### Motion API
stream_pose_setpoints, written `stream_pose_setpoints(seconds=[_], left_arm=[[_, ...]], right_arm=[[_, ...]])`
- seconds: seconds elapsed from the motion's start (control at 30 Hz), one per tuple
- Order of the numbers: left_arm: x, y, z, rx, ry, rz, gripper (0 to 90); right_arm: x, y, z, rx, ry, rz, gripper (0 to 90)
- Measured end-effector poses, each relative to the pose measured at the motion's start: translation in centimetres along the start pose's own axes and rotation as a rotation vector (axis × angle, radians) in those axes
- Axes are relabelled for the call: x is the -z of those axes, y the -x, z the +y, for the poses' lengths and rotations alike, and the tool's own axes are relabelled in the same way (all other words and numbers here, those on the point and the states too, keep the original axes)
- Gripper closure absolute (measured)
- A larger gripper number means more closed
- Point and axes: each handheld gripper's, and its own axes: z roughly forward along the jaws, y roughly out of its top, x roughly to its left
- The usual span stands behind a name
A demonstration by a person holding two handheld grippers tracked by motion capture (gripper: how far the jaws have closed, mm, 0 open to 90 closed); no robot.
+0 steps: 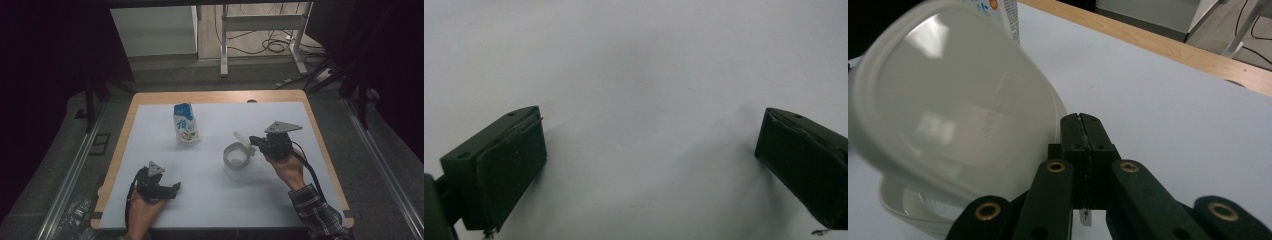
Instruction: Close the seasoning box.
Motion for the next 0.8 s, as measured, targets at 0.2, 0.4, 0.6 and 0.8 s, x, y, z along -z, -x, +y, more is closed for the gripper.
stream_pose_setpoints(seconds=[0.2, 0.4, 0.6, 0.8], left_arm=[[0.0, 0.0, 0.0, 0.000, 0.000, 0.000, 0.5], [0.0, 0.0, 0.0, 0.000, 0.001, 0.000, 0.5], [0.0, 0.0, 0.0, 0.000, 0.001, 0.001, 0.5], [0.0, 0.1, 0.0, -0.005, -0.001, 0.004, 0.7]], right_arm=[[-0.1, 0.6, -0.8, -0.038, 0.016, 0.029, 89.4], [-0.1, 1.0, -1.5, -0.053, 0.022, 0.038, 89.2], [0.2, 1.3, -2.0, -0.052, 0.019, 0.013, 87.9], [1.2, 1.7, -2.9, -0.063, 0.018, -0.010, 82.4]])
